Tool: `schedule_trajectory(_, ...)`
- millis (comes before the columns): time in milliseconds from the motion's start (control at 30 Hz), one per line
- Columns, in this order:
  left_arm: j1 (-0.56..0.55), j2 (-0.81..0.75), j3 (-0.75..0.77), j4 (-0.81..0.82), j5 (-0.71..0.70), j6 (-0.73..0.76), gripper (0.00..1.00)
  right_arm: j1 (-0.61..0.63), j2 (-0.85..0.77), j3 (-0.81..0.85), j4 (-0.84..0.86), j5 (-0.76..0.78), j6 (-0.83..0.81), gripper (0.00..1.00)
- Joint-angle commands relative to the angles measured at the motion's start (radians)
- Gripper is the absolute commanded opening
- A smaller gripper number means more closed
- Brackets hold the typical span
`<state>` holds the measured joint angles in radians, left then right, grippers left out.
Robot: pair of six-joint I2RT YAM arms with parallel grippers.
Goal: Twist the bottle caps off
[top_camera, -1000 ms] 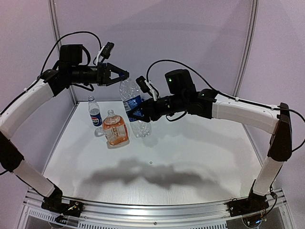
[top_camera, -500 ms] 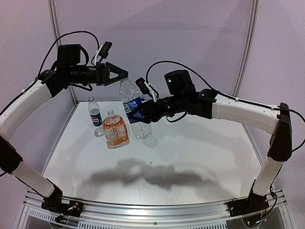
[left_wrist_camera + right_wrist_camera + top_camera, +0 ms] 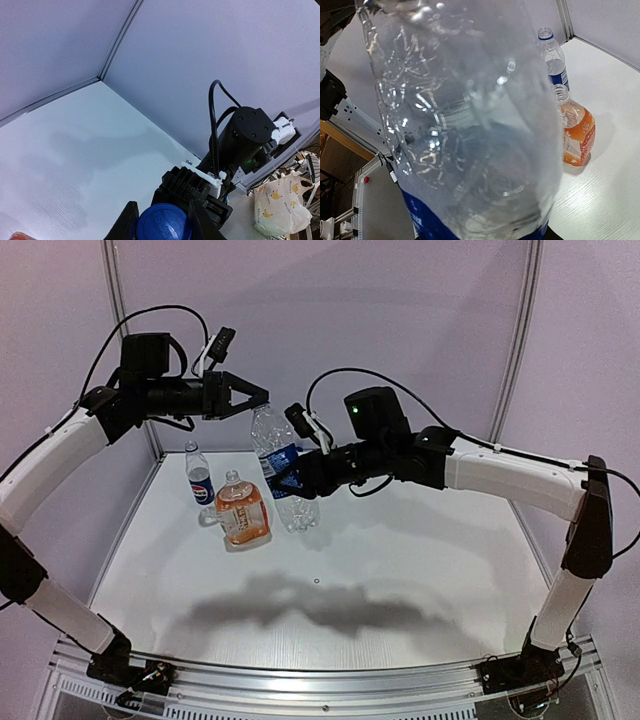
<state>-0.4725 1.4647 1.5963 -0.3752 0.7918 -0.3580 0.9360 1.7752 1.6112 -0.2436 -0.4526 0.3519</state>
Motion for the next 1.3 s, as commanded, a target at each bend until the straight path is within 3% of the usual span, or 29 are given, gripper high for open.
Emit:
schedule_trajectory(0,-0.037,0.009,0.016,-0.084,-0.14,-0.018,0.06,0.01,0.028,0.059,-0.069,0.21,0.013,0.42)
schedule_trajectory(167,-0.104,0.068,0.132,-0.322,-0.496,-0.136,0.0,0.033,0.15,0.269,-0.255,0.532,0.025,0.39)
schedule_trajectory(300,-0.116,0.136,0.278,-0.481,-0.585,-0.18,0.0,0.05,0.196,0.34,-0.279,0.6,0.013,0.39)
schedule_trajectory(433,-0.118,0.132,0.278,-0.456,-0.586,-0.178,0.01,0.054,0.175,0.302,-0.258,0.592,0.0,0.39)
schedule_trajectory(500,-0.115,0.12,0.283,-0.445,-0.581,-0.167,0.08,0.053,0.158,0.27,-0.24,0.586,0.004,0.39)
schedule_trajectory(567,-0.107,0.1,0.282,-0.425,-0.561,-0.154,0.21,0.054,0.134,0.225,-0.213,0.563,0.009,0.39)
schedule_trajectory(667,-0.087,0.054,0.259,-0.371,-0.52,-0.136,0.54,0.055,0.094,0.164,-0.171,0.529,0.015,0.39)
schedule_trajectory(800,-0.047,-0.014,0.196,-0.26,-0.438,-0.115,0.77,0.054,0.057,0.099,-0.14,0.493,0.022,0.39)
schedule_trajectory(1033,0.035,-0.092,0.103,-0.18,-0.21,0.011,0.9,0.053,0.011,0.039,-0.086,0.389,-0.005,0.39)
schedule_trajectory(1267,0.094,-0.18,-0.027,-0.017,0.038,0.09,0.9,0.053,-0.028,0.004,0.03,0.15,-0.036,0.39)
